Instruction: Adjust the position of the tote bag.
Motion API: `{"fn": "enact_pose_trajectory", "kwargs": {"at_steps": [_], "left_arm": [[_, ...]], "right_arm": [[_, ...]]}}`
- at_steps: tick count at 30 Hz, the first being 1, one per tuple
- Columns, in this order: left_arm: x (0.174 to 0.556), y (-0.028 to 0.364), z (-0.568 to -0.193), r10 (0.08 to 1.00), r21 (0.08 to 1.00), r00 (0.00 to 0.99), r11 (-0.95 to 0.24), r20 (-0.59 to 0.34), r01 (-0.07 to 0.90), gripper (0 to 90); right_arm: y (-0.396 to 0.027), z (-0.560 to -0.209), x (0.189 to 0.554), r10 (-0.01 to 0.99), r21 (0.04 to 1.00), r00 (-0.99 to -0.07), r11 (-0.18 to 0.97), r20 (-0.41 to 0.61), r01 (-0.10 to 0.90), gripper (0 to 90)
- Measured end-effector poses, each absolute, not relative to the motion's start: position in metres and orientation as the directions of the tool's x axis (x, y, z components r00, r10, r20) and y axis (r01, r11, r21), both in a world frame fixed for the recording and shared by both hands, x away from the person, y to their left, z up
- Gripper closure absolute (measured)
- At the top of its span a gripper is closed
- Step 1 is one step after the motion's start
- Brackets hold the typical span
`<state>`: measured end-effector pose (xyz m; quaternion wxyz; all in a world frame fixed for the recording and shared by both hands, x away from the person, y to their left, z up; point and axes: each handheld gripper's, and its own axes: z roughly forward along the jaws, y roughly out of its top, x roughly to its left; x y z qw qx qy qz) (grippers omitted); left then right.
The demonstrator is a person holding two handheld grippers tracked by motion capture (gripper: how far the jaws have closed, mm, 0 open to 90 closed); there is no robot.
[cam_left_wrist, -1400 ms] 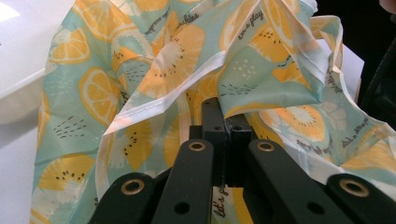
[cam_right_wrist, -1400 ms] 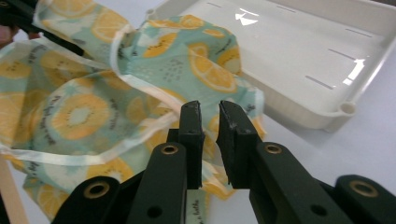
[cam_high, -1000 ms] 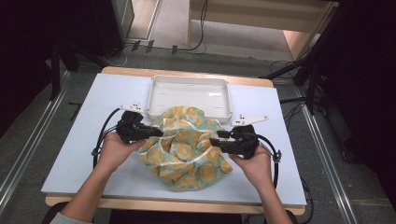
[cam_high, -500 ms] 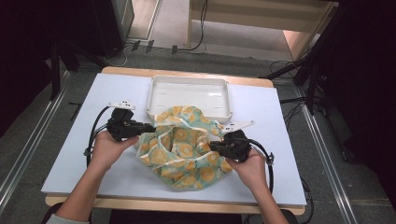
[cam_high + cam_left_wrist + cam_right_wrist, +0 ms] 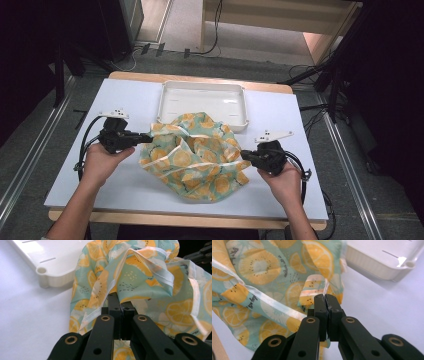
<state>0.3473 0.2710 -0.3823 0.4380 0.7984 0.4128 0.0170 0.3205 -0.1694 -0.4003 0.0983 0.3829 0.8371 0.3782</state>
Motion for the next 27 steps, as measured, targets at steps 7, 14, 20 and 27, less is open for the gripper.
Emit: {"fn": "enact_pose_trajectory", "kwargs": {"at_steps": [7,14,20,27], "left_arm": [[0.345,0.275,-0.384,0.679,0.700,0.651,-0.280,-0.339,0.657,90.0],[0.343,0.282,-0.386,0.684,0.688,0.639,-0.273,-0.352,0.672,90.0],[0.339,0.281,-0.392,0.676,0.668,0.645,-0.297,-0.357,0.682,90.0],[0.338,0.281,-0.397,0.672,0.652,0.643,-0.307,-0.367,0.693,81.9]], "right_arm": [[-0.184,-0.400,0.319,0.741,0.713,-0.660,0.397,0.123,0.578,90.0],[-0.206,-0.401,0.317,0.780,0.718,-0.613,0.353,0.129,0.600,90.0],[-0.212,-0.406,0.318,0.792,0.713,-0.597,0.347,0.125,0.610,90.0],[-0.204,-0.412,0.319,0.766,0.698,-0.628,0.375,0.138,0.610,88.2]]}}
